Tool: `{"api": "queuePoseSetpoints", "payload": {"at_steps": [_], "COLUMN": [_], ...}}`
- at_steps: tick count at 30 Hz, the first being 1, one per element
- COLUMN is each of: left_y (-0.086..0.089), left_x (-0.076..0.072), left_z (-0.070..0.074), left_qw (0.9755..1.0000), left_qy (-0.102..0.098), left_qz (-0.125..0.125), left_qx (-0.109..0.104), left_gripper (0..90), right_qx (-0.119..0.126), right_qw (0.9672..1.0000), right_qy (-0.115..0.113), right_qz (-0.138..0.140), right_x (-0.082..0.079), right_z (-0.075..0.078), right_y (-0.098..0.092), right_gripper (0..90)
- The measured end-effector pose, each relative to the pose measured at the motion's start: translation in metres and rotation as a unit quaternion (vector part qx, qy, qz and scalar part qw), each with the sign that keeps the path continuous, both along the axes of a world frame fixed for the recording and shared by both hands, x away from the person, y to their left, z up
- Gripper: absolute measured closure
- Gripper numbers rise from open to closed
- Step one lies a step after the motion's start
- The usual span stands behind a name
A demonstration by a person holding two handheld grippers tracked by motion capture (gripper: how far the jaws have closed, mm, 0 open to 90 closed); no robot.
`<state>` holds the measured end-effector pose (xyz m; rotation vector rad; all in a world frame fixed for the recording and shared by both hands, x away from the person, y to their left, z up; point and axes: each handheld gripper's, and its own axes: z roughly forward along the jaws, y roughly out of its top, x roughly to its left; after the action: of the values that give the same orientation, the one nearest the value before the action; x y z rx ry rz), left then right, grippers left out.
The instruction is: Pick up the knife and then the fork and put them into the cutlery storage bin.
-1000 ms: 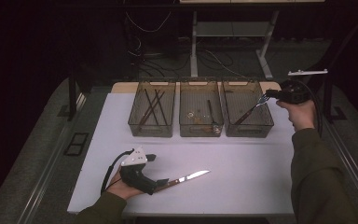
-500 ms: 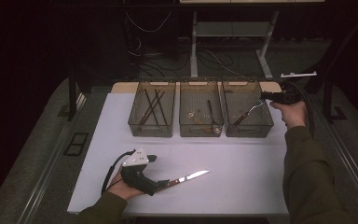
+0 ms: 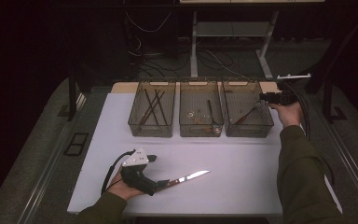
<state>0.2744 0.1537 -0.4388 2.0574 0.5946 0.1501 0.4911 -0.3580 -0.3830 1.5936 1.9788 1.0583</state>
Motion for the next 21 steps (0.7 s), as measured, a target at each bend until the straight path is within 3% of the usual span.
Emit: {"api": "queuePoseSetpoints", "payload": {"at_steps": [5,11,21], "left_y": [0.0,-0.001,-0.001], "left_x": [0.0,0.0,0.0], "left_z": [0.0,0.0,0.001], "left_qw": [1.0,1.0,1.0], "left_qy": [-0.001,-0.001,0.001], "left_qz": [0.001,0.001,0.0], "left_qx": [0.001,0.004,0.009], "left_gripper": [0.0,0.0,0.0], "right_qx": [0.009,0.015,0.018], "right_qw": [0.9999,0.999,0.9952], "right_qy": [-0.006,-0.019,-0.053], "right_qz": [0.002,0.037,0.08], "right_x": [-0.005,-0.022,-0.077], "right_z": [0.007,0.015,0.021], "right_y": [-0.005,-0.001,0.018], "right_gripper": [44.3,35.5,21.9]}}
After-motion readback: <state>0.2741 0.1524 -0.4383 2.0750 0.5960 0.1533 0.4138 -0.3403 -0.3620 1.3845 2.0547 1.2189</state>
